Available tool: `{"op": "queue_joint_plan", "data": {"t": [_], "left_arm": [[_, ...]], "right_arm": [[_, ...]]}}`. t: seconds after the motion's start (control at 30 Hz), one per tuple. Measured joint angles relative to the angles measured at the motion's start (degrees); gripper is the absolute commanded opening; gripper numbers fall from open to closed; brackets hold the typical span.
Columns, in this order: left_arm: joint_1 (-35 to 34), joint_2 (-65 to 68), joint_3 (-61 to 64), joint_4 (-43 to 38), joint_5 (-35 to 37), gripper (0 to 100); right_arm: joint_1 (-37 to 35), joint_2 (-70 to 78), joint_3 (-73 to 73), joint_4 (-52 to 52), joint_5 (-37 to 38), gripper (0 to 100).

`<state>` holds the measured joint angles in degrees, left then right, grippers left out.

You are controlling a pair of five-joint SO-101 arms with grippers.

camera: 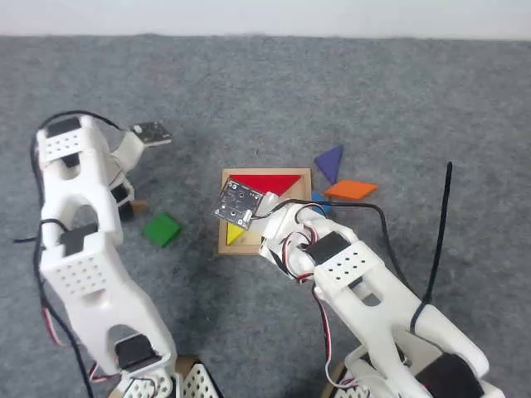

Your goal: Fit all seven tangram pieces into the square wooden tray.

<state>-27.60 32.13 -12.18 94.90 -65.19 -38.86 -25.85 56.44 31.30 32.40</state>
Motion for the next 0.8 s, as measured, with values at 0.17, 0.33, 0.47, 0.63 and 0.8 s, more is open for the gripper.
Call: {"op": "queue_joint_plan", "data": {"t": [0.17,0.33,0.47,0.63,0.8], "left_arm": [[1.49,-10.29,1.67,2.81,0.0,1],[4.84,-18.29,9.41,3.16,0.0,1],[10.29,-23.65,14.59,3.16,0.0,1],[18.29,-28.13,19.08,3.16,0.0,1],[29.01,-28.57,27.08,-1.32,6.68,1]], "right_arm": [[0.09,0.0,0.0,0.0,0.0,0.8],[0.26,0.0,0.0,0.0,0.0,0.8],[0.26,0.0,0.0,0.0,0.0,0.7],[3.16,-2.02,0.0,0.18,-1.14,0.7],[12.66,-12.75,0.88,1.67,-12.84,0.7]]}}
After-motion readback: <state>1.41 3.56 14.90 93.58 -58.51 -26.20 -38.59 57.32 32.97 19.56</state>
